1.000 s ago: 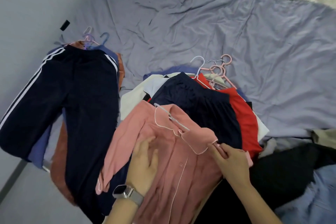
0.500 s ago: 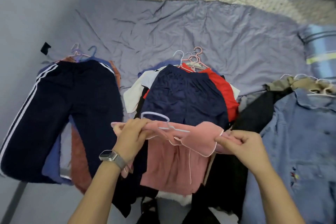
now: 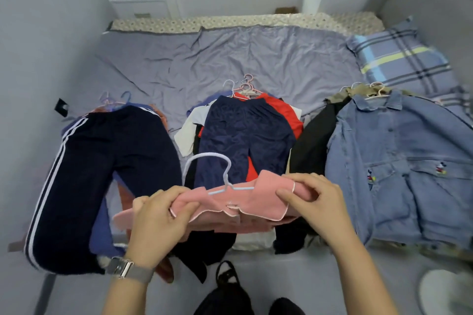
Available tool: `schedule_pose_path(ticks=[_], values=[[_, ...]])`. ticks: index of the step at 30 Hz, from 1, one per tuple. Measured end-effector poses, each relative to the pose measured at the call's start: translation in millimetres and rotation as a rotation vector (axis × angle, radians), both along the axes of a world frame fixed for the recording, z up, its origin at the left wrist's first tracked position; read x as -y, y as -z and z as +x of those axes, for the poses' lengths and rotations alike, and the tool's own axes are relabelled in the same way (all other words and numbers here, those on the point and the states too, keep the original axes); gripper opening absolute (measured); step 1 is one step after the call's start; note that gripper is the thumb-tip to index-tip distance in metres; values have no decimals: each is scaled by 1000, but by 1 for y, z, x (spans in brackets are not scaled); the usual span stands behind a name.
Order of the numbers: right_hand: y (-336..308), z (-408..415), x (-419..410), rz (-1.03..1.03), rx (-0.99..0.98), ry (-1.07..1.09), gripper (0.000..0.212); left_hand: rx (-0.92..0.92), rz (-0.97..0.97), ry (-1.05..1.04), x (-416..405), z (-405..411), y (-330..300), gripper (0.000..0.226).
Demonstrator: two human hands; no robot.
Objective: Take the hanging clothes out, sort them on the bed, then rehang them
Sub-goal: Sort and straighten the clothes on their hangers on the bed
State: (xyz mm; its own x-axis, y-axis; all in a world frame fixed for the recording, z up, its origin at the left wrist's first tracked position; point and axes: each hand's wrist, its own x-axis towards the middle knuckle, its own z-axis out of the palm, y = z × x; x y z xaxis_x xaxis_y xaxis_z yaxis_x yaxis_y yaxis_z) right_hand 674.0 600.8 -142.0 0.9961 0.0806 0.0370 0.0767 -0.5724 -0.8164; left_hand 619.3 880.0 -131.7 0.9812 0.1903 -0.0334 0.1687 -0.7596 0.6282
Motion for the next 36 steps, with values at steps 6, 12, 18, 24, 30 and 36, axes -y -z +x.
schedule_pose_path(ticks=[6,12,18,24,30,36], values=[[-50,-63,57,58,84,78,26,87,-17,60,56,-44,-50,29],[-79,-150,160,116,106,293,26,128,-41,216,158,-83,-84,21],[-91,-218,239,74,112,494,23,143,-21,395,244,-101,-95,25],[-93,-239,287,-57,139,560,30,127,-78,513,296,-96,-95,22],[-82,-186,312,-296,196,656,22,168,-85,564,330,-33,-99,28],[-97,-140,351,-339,235,715,26,122,-184,684,376,42,-96,29]])
